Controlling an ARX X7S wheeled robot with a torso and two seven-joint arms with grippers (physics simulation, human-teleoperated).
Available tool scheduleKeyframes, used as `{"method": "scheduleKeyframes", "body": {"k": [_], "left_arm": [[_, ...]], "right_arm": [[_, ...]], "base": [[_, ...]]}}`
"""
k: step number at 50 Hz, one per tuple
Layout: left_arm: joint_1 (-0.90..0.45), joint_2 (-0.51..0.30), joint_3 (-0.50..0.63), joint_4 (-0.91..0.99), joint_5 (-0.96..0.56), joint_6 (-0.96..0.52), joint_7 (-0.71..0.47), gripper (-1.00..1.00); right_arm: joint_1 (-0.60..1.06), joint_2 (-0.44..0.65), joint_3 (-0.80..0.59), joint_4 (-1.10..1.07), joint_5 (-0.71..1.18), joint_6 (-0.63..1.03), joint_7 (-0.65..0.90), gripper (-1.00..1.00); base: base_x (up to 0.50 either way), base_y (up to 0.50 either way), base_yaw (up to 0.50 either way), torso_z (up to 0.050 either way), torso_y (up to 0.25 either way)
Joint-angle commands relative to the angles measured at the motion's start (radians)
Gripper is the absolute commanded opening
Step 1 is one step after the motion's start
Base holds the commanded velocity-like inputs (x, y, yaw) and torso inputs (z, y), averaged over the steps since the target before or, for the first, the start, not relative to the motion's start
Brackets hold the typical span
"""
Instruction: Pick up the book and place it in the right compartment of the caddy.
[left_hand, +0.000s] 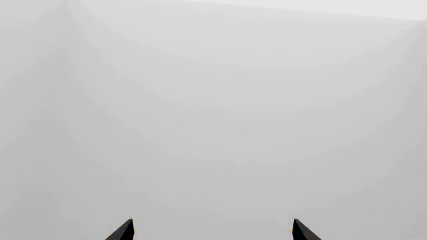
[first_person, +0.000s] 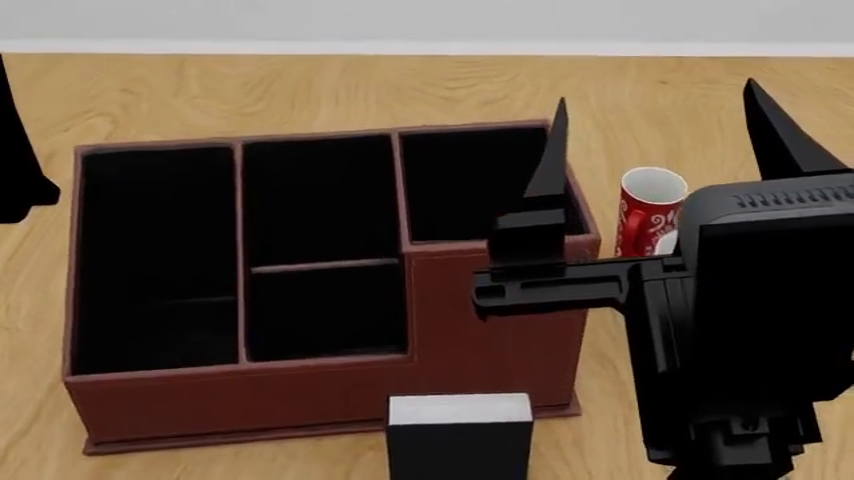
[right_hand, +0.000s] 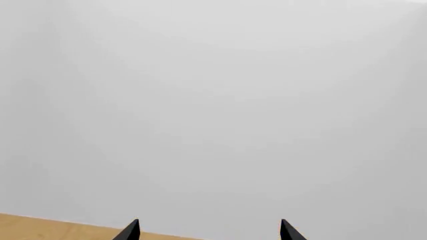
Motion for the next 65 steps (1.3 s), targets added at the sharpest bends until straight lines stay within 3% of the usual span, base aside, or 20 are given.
{"method": "scheduleKeyframes", "body": {"k": [1,22,29,51,56,59,65], "left_arm": [[0.002,-0.004,-0.005,0.0,-0.012,0.003,-0.006,1.0],[0.008,-0.023,0.011,0.011,-0.016,0.039,-0.009,1.0],[0.013,-0.071,0.084,0.026,0.043,0.08,-0.01,1.0],[-0.005,-0.058,0.044,0.042,-0.007,0.068,-0.024,1.0],[-0.022,-0.065,0.037,0.051,-0.013,0.06,-0.032,1.0],[-0.031,-0.068,0.03,0.05,-0.017,0.057,-0.034,1.0],[-0.057,-0.075,0.015,0.043,-0.028,0.054,-0.035,1.0]], "right_arm": [[-0.002,0.002,-0.01,0.009,0.003,-0.01,0.007,1.0],[-0.02,0.011,0.002,0.006,0.015,-0.034,0.012,1.0],[-0.022,0.015,0.006,-0.002,0.022,-0.036,0.012,1.0],[-0.006,0.027,0.016,-0.018,0.042,-0.019,0.022,1.0],[0.031,0.035,0.03,-0.026,0.069,0.022,0.009,1.0],[0.087,0.093,-0.009,-0.031,0.064,0.057,-0.004,1.0],[0.262,0.115,0.1,-0.01,0.23,0.24,-0.145,1.0]], "base": [[0.28,0.0,0.0,0.0,0.0],[0.23,0.0,0.0,0.0,0.001],[0.0,0.0,0.0,0.0,-0.011],[0.0,0.0,0.0,0.0,-0.237],[0.0,0.0,0.0,0.0,0.0],[0.0,0.0,0.0,0.0,0.0],[0.0,0.0,0.0,0.0,0.0]]}}
